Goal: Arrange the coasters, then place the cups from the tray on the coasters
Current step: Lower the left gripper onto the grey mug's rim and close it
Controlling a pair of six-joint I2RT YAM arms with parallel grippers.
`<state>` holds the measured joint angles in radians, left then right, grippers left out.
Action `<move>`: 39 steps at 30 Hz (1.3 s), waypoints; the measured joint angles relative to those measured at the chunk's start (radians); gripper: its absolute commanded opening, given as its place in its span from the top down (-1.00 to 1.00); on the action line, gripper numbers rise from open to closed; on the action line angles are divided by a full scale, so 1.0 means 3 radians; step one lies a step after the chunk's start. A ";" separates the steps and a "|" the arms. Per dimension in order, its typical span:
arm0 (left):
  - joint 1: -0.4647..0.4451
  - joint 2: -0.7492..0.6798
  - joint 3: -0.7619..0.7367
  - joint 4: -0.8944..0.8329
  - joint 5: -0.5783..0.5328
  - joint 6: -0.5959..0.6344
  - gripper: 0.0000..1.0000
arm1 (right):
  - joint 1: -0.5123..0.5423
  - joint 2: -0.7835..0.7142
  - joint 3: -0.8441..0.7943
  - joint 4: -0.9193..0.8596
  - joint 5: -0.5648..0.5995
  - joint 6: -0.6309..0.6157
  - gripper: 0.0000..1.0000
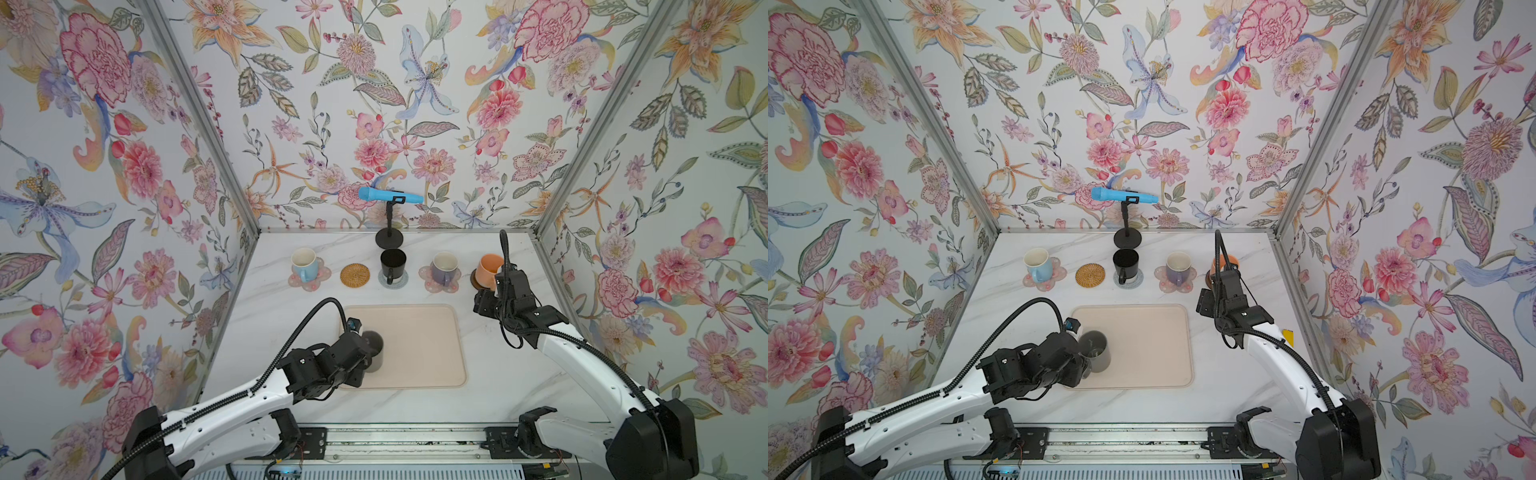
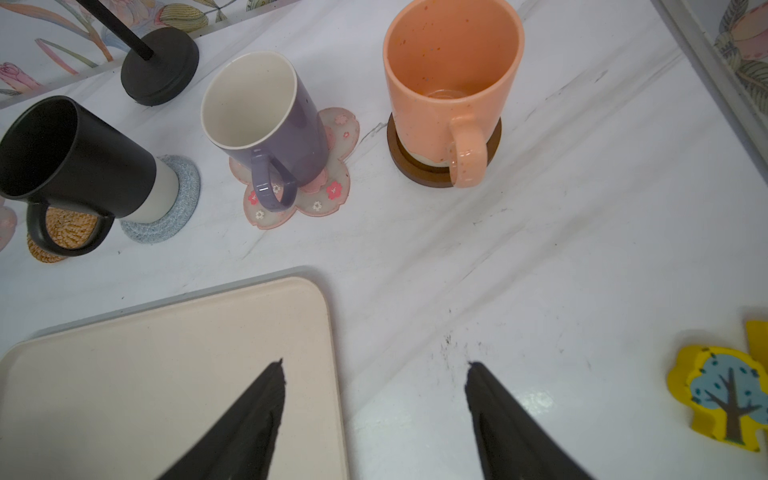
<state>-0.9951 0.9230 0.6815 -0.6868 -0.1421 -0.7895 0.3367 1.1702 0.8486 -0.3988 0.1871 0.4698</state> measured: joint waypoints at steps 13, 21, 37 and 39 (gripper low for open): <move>0.0000 0.0160 -0.0042 0.0052 0.0084 0.0107 -0.13 | 0.0000 0.0001 0.0000 -0.0001 -0.0062 0.0034 -0.43; 0.0000 0.0192 -0.0281 0.0233 0.0121 0.0048 -0.07 | -0.0003 0.0003 0.0000 0.0000 -0.0066 0.0034 -0.43; 0.0000 0.0434 -0.0314 0.0511 0.0202 -0.0038 0.04 | -0.0006 0.0011 0.0000 0.0000 -0.0076 0.0034 -0.43; 0.0000 0.0425 -0.0346 0.0528 0.0211 -0.0050 0.09 | -0.0006 0.0011 0.0000 0.0000 -0.0076 0.0034 -0.43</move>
<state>-0.9951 1.0504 0.5777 -0.5285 -0.0788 -0.8043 0.3347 1.1736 0.8486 -0.3988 0.1642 0.4801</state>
